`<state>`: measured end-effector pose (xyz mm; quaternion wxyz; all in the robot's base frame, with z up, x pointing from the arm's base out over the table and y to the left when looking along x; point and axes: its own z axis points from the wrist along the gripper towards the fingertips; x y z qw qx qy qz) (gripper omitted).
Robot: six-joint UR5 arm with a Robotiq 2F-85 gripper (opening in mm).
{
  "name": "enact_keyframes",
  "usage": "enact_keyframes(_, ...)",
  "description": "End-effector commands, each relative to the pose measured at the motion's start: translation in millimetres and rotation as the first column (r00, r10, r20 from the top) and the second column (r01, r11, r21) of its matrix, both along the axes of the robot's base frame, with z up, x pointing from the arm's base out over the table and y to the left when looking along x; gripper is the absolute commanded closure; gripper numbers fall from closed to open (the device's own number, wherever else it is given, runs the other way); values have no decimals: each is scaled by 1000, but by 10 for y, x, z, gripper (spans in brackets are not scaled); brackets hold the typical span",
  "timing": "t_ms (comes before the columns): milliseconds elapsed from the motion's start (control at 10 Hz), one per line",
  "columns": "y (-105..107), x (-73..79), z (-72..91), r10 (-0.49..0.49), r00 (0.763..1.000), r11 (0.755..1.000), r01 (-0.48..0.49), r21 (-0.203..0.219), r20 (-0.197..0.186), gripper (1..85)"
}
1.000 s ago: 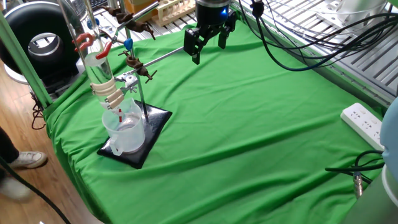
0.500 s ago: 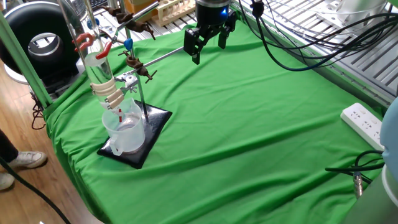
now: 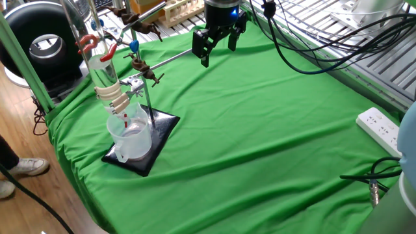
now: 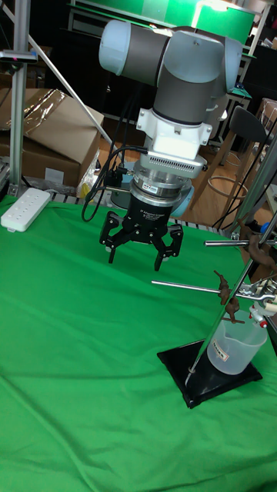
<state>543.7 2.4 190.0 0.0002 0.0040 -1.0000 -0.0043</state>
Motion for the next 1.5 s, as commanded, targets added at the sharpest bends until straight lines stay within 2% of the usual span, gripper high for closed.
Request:
enact_keyframes(0, 73, 327, 21, -83, 989, 996, 80, 28, 124, 843)
enact_keyframes(700, 110, 360, -17, -85, 988, 996, 82, 31, 129, 843)
enact_keyframes(900, 158, 368, -25, -80, 988, 996, 74, 48, 130, 843)
enact_keyframes(1400, 197, 353, -40, -76, 989, 996, 69, 58, 125, 843)
